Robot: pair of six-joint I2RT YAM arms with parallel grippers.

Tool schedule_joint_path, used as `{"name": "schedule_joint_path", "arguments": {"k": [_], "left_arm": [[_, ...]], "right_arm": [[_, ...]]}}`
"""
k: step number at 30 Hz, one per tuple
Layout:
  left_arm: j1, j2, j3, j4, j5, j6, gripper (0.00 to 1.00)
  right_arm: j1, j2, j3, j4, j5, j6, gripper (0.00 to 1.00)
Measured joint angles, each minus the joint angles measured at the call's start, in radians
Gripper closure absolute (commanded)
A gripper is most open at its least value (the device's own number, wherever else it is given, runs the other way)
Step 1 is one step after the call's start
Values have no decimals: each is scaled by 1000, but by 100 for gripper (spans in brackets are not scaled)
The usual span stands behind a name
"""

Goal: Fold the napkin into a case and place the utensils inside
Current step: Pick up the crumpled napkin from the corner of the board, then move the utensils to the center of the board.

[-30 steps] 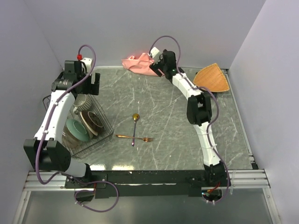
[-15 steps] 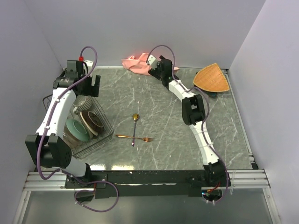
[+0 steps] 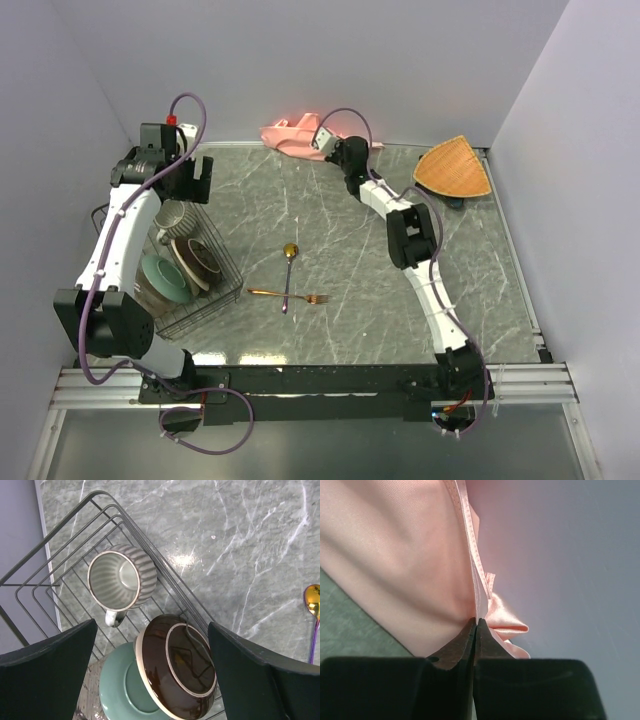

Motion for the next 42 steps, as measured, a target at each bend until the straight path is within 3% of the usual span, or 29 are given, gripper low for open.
{"name": "schedule_joint_path", "arguments": {"k": [6, 14, 20, 23, 27, 33, 42], "left_arm": [[0, 0, 19, 21, 17, -9, 1], [0, 3, 57, 156, 86, -104, 1], [1, -47, -74, 305, 327, -50, 1], [-31, -41, -103, 341, 423, -27, 12], [-140, 61, -77, 350, 453, 10, 23], [-276, 305, -78, 298, 412, 35, 22], [-383, 327, -277, 256, 385, 48, 24]], "right_arm": [[5, -204, -194, -19, -38, 86, 100], [23, -680, -367, -90, -99, 158, 100], [32, -944, -438, -213, -103, 220, 100], [32, -1003, -452, -316, -96, 265, 100], [32, -1054, -525, -441, -72, 328, 100], [32, -1092, -595, -613, -35, 440, 100], [32, -1269, -656, -687, -8, 537, 100]]}}
